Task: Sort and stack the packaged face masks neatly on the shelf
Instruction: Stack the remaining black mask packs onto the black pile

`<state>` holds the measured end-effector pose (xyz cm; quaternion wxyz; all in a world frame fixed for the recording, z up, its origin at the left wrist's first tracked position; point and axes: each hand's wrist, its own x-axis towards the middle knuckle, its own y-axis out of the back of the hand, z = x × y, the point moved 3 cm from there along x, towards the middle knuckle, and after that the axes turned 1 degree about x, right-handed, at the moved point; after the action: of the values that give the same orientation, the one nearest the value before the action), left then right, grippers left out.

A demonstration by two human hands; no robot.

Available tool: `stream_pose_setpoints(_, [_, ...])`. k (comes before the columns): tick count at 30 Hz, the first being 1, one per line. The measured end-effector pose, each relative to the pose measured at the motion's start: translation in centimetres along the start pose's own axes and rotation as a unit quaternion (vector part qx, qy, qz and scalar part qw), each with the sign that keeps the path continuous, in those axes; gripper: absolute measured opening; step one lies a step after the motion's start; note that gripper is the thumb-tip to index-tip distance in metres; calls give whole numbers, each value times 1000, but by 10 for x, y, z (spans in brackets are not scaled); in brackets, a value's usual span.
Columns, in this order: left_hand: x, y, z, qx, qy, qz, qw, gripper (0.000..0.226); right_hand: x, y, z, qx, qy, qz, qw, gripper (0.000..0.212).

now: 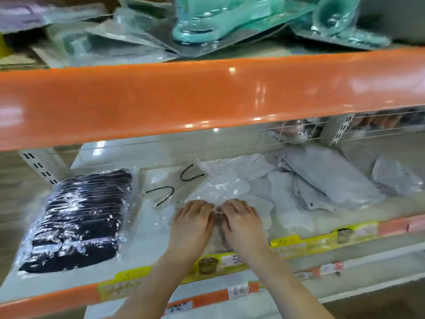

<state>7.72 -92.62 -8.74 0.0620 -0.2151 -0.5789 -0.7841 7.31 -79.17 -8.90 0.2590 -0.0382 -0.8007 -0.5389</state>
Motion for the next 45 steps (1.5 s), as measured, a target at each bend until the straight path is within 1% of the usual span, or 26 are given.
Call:
stream_pose_setpoints(3, [16,-14,32,-2,-11,-8,1000,29,0,10,38,-9,-5,-3,1000,28])
stream_pose_setpoints(10, [47,-47,108,-6,-31,-36,999,31,-6,41,121,-15,-7,34,999,28])
stream_pose_setpoints(16, [70,-79,158,-14,-34,-72,997,32,-8,63,182,-36,-51,5,998,30])
stream_pose_setpoints(19, [78,-90,179,-4,-41,-93,995,33,-5,69,208,-48,-80,-19,995,24])
stream_pose_setpoints(21, [85,-96,192,1,-51,-103,993,35,-2,73,221,-65,-95,-43,992,37])
stream_pose_setpoints(23, [91,-102,202,4,-50,-120,992,37,2,81,234,-70,-104,-40,991,47])
stream_pose_setpoints(25, [97,-108,210,2,-46,-118,992,37,6,86,247,-72,-101,-29,992,47])
stream_pose_setpoints(27, [102,-115,217,-8,-42,-128,991,35,11,86,261,-88,-106,-36,990,44])
stream_pose_setpoints(28, [105,-121,219,-7,-41,-149,988,35,12,86,266,-92,-116,-55,987,48])
stream_pose_setpoints(29, [107,-127,219,-8,-36,-161,986,36,13,84,270,-93,-133,-87,983,58])
stream_pose_setpoints(30, [109,-133,219,-14,-30,-157,987,36,14,83,273,-100,-145,-123,977,68])
stream_pose_setpoints(31, [111,-136,220,-19,-20,-152,988,36,14,80,278,-100,-162,-157,969,72])
stream_pose_setpoints(32, [113,-137,221,-27,-6,-148,989,34,15,77,283,-99,-171,-171,965,69])
stream_pose_setpoints(36, [125,-137,224,-68,63,-141,986,28,20,77,285,-108,-170,-141,969,51])
stream_pose_setpoints(39, [133,-138,223,-161,117,-139,970,23,23,80,285,-118,-164,-120,972,39])
stream_pose_setpoints(41, [139,-137,221,-204,145,-134,959,23,27,84,287,-104,-182,-117,971,36])
stream_pose_setpoints(45, [142,-132,227,-173,135,-143,965,32,39,88,286,-103,-206,-127,965,32])
